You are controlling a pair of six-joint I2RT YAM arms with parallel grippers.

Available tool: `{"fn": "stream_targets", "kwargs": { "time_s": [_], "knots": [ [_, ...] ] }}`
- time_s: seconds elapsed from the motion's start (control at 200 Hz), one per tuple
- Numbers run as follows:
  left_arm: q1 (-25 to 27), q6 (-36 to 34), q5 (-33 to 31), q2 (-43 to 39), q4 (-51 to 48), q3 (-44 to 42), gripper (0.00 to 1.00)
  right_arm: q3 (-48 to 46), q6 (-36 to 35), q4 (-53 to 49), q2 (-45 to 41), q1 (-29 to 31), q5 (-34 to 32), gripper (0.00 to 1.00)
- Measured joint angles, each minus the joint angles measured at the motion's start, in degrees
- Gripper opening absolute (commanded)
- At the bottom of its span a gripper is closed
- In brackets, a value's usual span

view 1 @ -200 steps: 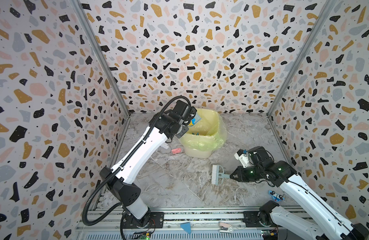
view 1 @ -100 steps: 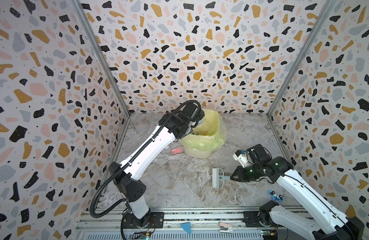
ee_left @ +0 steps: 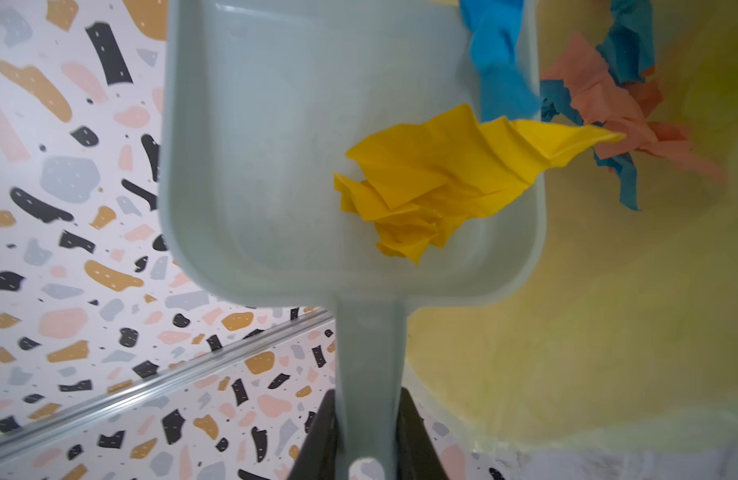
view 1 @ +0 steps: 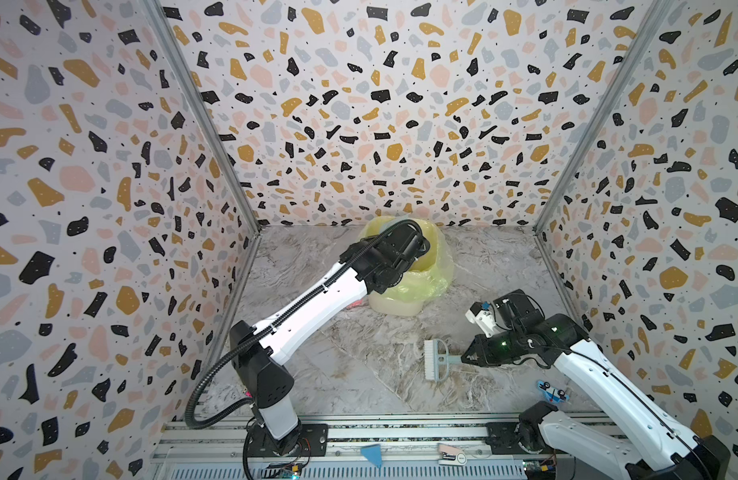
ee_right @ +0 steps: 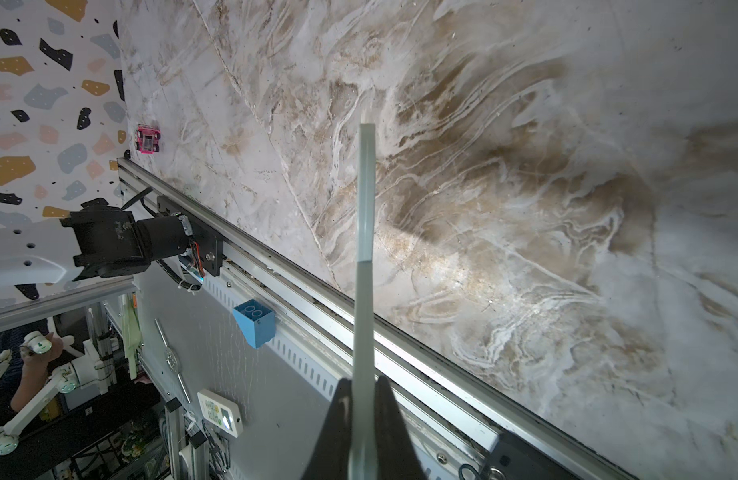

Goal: Sweep away the paper scraps from the table
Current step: 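Tip the dustpan over the yellow bin with the left gripper to empty scraps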

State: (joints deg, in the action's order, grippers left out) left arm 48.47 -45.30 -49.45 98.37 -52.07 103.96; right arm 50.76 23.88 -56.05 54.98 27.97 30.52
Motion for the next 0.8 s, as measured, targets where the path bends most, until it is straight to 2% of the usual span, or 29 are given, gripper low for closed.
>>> {"fn": "stream_targets", "kwargs": {
  "time_s": [0.24, 0.451, 0.801],
  "knots": [
    [1.4, -4.4, -3.8, 0.9, 4.7, -1.1, 0.0, 0.0, 0.0, 0.0, -0.7, 0.0, 0.2, 0.0],
    [1.2, -5.0, -4.9, 0.9, 5.9, -1.4, 0.0, 0.0, 0.0, 0.1, -1.1, 0.0, 0.3, 0.0],
    [1.0, 2.2, -0.4, 0.9, 4.2, 3.7, 0.0, 0.0, 0.9, 1.7, -1.6, 0.0, 0.4, 0.0]
  ]
}}
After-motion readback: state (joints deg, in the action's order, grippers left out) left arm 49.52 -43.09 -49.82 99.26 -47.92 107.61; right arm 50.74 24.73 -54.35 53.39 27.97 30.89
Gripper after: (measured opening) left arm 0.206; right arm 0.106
